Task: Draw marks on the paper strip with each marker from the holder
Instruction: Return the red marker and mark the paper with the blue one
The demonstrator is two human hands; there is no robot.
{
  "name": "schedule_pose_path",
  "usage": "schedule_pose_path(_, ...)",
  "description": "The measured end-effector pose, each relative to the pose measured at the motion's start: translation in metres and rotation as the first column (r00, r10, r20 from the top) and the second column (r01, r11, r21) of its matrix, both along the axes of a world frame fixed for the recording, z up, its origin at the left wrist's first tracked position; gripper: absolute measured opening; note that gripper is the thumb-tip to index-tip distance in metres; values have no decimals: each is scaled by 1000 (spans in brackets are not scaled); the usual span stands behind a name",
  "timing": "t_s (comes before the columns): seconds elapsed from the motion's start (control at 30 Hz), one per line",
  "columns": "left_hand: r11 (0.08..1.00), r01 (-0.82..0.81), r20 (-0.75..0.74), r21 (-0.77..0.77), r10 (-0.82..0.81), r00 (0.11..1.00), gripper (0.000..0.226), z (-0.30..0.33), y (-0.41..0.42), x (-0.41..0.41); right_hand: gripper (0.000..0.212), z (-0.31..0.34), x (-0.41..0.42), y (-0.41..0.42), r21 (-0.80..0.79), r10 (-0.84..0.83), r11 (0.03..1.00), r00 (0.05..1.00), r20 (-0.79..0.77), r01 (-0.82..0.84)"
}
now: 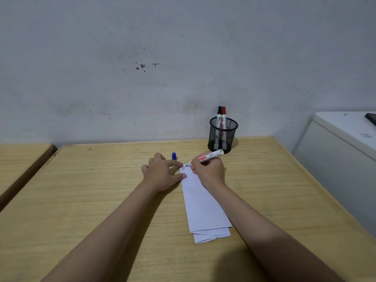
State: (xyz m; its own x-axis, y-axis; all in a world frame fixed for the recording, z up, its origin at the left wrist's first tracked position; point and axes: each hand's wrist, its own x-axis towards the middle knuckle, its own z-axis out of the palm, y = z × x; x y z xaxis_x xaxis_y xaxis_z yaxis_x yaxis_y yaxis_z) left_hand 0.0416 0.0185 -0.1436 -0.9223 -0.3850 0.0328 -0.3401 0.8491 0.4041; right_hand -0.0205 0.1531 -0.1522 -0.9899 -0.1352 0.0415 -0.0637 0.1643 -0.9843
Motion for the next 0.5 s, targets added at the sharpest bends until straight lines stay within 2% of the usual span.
schedule_pose_path(0.2,1000,1,5,8,-1,1000,42,-1,-2,0,11,4,2,0,-2,-4,1000,999,44,4)
schedule_pose_path(0.27,1000,1,1,3,-1,1000,42,-2,-3,-1,7,4,2,1,-16,-11,1000,999,48,12)
schedule_pose_path(0.4,1000,9,-37,-2,-9,999,42,-3,-2,-2,8,2,1,3,-108,-38,993,996,79,47)
schedule_pose_path(0.5,999,30,-102,24,-27,994,52,0,-3,-5,9,3,0,4,-190,-36,980,993,114,57)
